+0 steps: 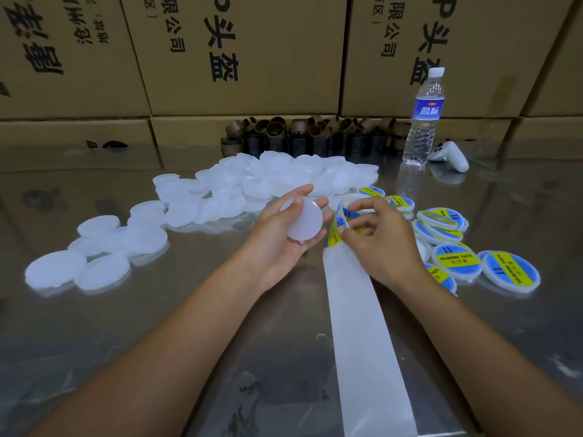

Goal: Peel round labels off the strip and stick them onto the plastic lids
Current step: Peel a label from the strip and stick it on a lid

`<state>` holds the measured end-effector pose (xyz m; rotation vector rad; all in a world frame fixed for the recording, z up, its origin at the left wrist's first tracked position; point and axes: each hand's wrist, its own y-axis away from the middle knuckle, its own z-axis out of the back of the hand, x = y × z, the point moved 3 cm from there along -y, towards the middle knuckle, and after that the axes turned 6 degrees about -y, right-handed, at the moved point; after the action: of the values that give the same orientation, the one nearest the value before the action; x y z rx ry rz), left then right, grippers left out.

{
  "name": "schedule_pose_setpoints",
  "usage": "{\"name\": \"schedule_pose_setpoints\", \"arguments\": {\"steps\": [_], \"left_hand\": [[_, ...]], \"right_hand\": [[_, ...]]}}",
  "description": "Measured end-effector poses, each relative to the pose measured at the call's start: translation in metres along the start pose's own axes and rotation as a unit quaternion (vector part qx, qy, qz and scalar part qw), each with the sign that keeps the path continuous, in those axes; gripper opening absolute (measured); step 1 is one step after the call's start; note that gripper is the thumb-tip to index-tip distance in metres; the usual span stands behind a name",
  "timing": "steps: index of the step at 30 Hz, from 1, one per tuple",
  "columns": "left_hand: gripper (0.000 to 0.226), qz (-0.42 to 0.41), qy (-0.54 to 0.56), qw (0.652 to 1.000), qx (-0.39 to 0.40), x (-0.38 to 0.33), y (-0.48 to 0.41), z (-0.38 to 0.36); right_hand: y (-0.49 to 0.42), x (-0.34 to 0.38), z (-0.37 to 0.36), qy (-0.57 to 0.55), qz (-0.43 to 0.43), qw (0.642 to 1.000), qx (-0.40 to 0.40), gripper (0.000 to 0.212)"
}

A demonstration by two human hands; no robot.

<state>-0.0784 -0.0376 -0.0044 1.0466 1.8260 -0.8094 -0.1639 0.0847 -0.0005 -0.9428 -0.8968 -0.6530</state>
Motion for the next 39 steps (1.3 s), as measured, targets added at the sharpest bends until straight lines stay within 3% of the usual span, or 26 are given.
{"name": "schedule_pose_setpoints", "arguments": {"steps": [4, 10, 13, 17, 21, 23, 28, 32, 34, 37, 39], "left_hand": [[0.021, 0.000, -0.014, 1.000, -0.002, 0.000, -0.001, 0.001], [0.022, -0.001, -0.020, 1.000, -0.009, -0.001, -0.001, 0.004], [0.020, 0.000, -0.014, 1.000, -0.018, -0.002, -0.002, 0.004], [0.017, 0.005, -0.007, 0.999, -0.033, -0.004, -0.003, 0.005], [0.017, 0.021, -0.015, 0.999, -0.027, -0.004, -0.002, 0.003], [0.016, 0.040, -0.024, 0.999, -0.013, -0.002, -0.001, 0.002], [0.015, 0.101, -0.074, 0.992, 0.026, 0.006, 0.005, -0.004], [0.014, 0.120, -0.123, 0.984, 0.048, 0.010, 0.010, -0.009], [0.013, 0.131, -0.131, 0.982, 0.042, 0.011, 0.011, -0.010], [0.024, 0.161, -0.142, 0.976, 0.037, 0.013, 0.011, -0.013], [0.032, 0.184, -0.137, 0.972, 0.043, 0.013, 0.012, -0.016]], "right_hand": [[-0.005, 0.001, 0.007, -0.142, -0.051, 0.988, -0.029, 0.027], [-0.009, 0.001, 0.026, -0.277, -0.093, 0.943, -0.161, 0.026], [-0.007, 0.001, 0.040, -0.298, -0.104, 0.923, -0.219, 0.028], [-0.001, 0.007, 0.047, -0.274, -0.139, 0.925, -0.222, 0.024], [0.015, 0.020, 0.055, -0.257, -0.210, 0.930, -0.158, 0.011], [0.030, 0.027, 0.059, -0.283, -0.243, 0.922, -0.103, 0.019], [0.063, 0.039, 0.056, -0.399, -0.335, 0.853, 0.040, 0.024], [0.075, 0.043, 0.048, -0.449, -0.362, 0.810, 0.108, 0.050], [0.076, 0.043, 0.042, -0.480, -0.358, 0.791, 0.125, 0.048], [0.073, 0.047, 0.027, -0.512, -0.368, 0.755, 0.179, 0.027], [0.070, 0.050, 0.018, -0.528, -0.362, 0.742, 0.198, 0.045]]}}
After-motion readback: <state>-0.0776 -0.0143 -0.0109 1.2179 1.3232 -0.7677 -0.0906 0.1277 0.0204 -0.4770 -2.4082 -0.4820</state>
